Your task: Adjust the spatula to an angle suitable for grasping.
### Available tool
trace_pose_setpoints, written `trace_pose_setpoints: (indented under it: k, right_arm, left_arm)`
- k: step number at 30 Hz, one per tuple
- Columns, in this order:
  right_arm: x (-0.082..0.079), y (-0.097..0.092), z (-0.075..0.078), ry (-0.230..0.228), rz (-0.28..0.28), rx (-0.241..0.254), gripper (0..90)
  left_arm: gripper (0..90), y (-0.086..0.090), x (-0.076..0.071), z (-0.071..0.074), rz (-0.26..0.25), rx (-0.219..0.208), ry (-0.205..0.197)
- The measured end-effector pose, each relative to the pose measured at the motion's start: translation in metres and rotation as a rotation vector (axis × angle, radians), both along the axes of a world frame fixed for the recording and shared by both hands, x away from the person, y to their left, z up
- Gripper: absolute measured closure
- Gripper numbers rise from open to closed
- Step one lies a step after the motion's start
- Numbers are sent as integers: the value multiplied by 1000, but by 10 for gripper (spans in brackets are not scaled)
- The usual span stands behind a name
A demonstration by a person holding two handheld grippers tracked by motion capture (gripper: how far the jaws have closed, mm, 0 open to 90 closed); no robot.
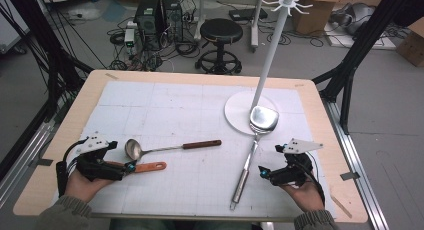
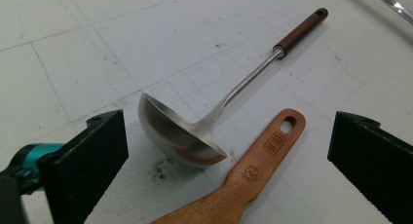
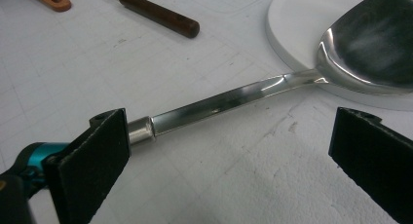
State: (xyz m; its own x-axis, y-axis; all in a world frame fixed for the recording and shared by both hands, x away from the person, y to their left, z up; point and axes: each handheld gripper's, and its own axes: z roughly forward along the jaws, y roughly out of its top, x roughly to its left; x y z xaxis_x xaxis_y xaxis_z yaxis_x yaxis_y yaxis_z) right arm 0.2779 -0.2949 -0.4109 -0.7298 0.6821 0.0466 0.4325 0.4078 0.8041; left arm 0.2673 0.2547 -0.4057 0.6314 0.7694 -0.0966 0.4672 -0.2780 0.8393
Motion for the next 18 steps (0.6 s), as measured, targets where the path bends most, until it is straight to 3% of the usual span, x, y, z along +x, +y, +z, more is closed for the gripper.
trace_pose_setpoints:
  k: [9, 13, 15, 18]
  right_arm:
    - [0, -4, 0, 9, 17, 4, 10]
    - [-1, -7, 0, 15, 14, 21, 192]
    - [-2, -6, 0, 23, 15, 15, 147]
    - [-3, -6, 3, 24, 40, 20, 152]
  left_arm:
    - [17, -3, 3, 0, -4, 2, -5]
    - [17, -4, 3, 0, -9, 1, -7]
    - [17, -4, 4, 0, -11, -2, -8]
    - [17, -4, 3, 1, -17, 1, -10]
